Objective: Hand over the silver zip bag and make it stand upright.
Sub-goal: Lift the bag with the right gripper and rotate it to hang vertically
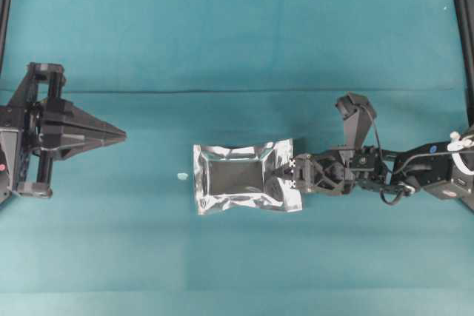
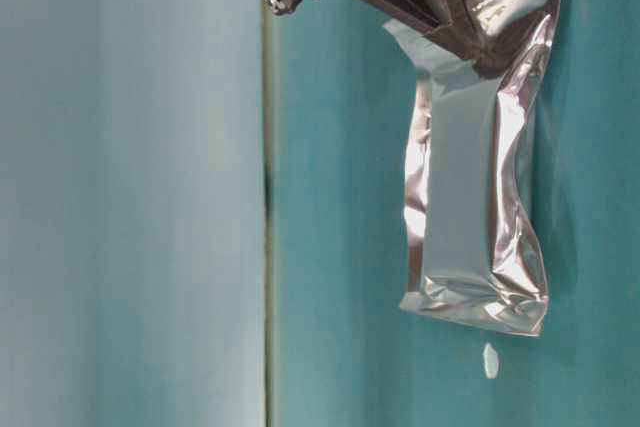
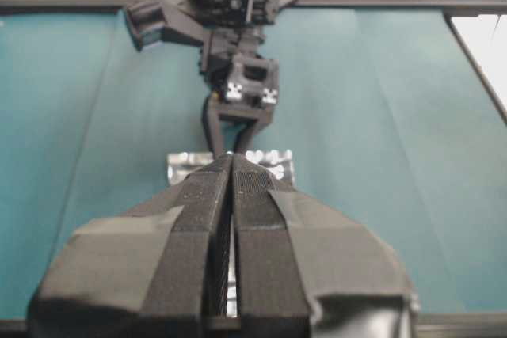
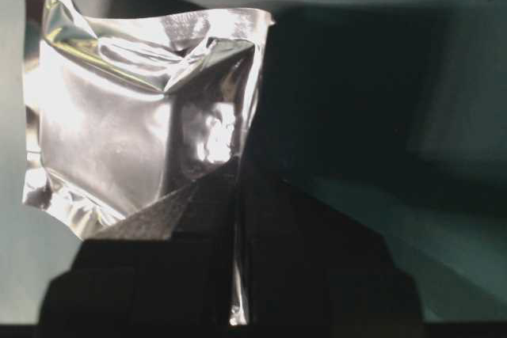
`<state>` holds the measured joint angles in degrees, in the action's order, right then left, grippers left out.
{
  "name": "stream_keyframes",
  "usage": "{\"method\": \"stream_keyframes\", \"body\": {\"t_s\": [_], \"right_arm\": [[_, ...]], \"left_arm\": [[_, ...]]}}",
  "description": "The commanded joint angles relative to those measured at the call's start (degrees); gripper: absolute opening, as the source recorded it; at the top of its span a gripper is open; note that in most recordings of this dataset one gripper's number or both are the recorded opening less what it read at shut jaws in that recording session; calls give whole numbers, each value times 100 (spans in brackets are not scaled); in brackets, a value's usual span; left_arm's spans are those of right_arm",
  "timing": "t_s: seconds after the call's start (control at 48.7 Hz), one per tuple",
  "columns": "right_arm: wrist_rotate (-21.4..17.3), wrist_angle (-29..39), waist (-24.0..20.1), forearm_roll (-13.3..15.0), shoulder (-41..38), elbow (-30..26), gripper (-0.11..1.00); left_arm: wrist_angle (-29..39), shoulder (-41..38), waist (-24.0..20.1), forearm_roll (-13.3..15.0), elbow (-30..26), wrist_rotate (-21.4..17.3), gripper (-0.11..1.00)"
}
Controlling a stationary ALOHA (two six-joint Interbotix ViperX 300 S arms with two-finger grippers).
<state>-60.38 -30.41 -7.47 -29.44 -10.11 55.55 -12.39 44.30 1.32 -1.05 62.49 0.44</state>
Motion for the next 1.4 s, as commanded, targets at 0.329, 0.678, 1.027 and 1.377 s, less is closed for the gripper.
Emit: {"method": "stream_keyframes", "body": {"t_s": [0.329,0.678,1.027,1.377], "right_arm": [[1107,879,246,35,712,-536,2],[2953,3753,835,167,1468,-1556,2],[3946,6627,1143,1090,1696,-2979,2],[4175,8376,1107,2241,1362,-4113,2]], "left_arm": [[-26,9,0,-9,-132,0,-1],[-26,18,9,-9,-123,0,-1],[-26,18,0,-9,-114,0,-1],[-26,18,0,-9,-114,18,-1]]}}
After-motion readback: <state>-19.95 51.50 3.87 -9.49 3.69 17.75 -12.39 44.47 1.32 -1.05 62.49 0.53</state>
